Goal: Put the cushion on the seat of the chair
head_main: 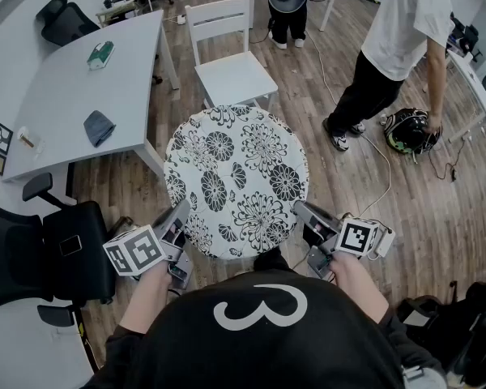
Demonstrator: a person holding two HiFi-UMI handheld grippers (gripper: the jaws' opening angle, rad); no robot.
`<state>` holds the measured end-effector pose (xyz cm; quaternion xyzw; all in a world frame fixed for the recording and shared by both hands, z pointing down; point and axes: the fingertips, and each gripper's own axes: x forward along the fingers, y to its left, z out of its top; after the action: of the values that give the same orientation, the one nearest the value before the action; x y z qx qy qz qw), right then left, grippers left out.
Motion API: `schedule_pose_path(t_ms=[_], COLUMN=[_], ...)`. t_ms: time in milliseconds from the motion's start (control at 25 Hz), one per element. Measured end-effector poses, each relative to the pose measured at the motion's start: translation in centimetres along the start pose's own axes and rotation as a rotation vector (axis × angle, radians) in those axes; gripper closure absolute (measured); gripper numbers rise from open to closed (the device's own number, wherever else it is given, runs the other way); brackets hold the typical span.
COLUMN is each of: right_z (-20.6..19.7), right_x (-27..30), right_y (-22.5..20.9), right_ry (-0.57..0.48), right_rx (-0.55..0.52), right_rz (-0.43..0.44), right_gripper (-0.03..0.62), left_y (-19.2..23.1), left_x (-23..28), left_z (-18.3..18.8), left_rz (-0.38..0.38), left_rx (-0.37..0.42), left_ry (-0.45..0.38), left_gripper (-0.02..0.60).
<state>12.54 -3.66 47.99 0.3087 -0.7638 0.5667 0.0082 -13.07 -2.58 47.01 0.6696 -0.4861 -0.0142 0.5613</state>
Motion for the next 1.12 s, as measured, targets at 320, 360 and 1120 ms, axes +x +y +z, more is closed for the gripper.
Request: schedule_pose_path(t_ms=[320,360,1120], right_z=[-0.2,-0.1,-11.1], right_x=[0.4,0.5,-12.9], right_y=[-0.7,-0.7,-2.8], right_ry=[0.013,0.016,-0.031], right_rx=[-0.027,-0.032,-0.101], right_rz=[-0.040,-0.041,-0.085], right_gripper=[0.568,0.568,0.568], left_y=[0.4,0.3,-3.3], left_x=[0.7,0.8,-5.6], left_z=[0.5,0.6,-15.2], left_rz=[0.006,0.006,-0.004], left_rx=[0.005,0.008,0.119], left_ry=[0.024,0.026,0.009], left_gripper=[0.558,0.558,0.558])
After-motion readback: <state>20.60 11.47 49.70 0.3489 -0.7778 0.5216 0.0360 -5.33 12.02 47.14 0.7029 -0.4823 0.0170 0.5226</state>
